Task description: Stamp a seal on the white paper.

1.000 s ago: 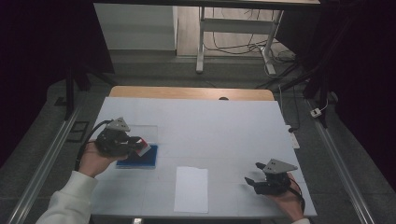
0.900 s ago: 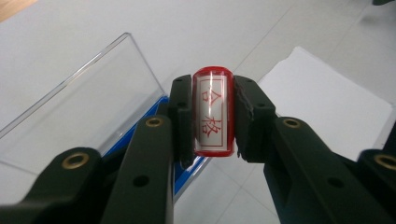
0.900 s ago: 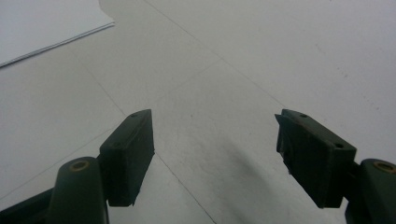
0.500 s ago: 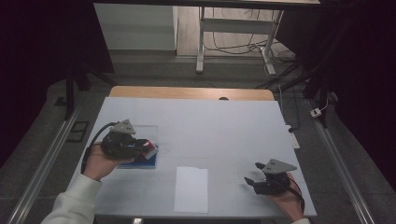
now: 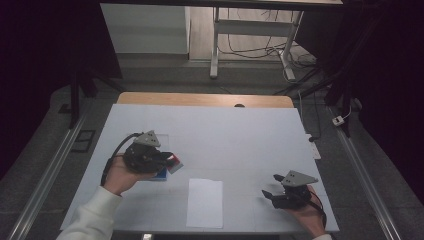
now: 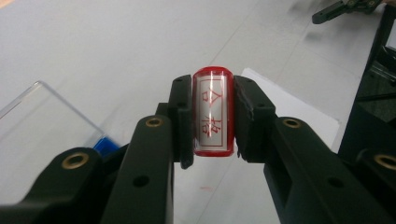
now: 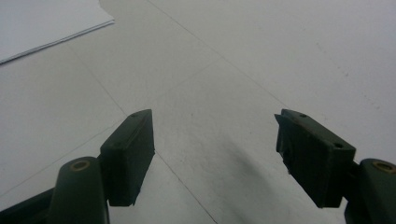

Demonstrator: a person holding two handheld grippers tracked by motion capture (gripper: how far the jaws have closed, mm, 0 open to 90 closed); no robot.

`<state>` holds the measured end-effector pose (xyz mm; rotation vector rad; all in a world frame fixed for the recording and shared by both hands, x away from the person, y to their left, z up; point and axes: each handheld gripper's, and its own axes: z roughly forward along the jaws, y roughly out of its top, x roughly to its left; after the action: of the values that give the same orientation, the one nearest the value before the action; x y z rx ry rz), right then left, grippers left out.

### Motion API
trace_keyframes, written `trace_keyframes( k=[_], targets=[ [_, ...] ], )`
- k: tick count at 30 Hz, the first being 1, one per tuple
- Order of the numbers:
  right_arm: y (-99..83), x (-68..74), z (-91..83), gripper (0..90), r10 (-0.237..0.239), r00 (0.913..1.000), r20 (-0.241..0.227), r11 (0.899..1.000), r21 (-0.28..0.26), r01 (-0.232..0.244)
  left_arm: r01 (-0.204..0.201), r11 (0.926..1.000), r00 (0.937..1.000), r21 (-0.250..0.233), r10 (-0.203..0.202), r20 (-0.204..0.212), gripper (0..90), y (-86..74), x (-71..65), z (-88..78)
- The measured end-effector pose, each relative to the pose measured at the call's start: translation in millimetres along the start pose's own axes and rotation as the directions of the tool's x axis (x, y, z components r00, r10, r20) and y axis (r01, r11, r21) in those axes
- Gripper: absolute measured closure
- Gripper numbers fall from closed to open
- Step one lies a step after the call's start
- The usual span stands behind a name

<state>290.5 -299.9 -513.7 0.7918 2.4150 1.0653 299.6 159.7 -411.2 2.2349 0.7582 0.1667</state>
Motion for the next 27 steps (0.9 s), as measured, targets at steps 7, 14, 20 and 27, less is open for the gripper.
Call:
trace_keyframes(
  k=[7,14,20,27],
  targets=[
    [-0.7,-1.2,-2.0,27.6,0.002,1.0000,0.005,1.000,-0.004,-0.002,-0.028,0.9995,0.9992,0.014,0.027,0.030,69.9,8.0,-9.2,13.7],
    [1.1,1.6,-2.4,27.6,-0.008,1.0000,0.001,1.000,-0.008,0.008,-0.038,0.9989,0.9986,0.028,0.037,0.039,69.9,11.0,-16.6,20.2],
    [0.4,0.7,-3.4,27.9,-0.005,1.0000,0.002,1.000,-0.018,0.005,-0.053,0.9981,0.9971,0.033,0.051,0.057,69.9,16.3,-23.9,29.4],
    [1.0,2.4,-2.6,27.9,-0.007,1.0000,0.001,1.000,-0.014,0.007,-0.076,0.9957,0.9941,0.053,0.071,0.081,69.9,21.4,-30.9,44.6]
  ],
)
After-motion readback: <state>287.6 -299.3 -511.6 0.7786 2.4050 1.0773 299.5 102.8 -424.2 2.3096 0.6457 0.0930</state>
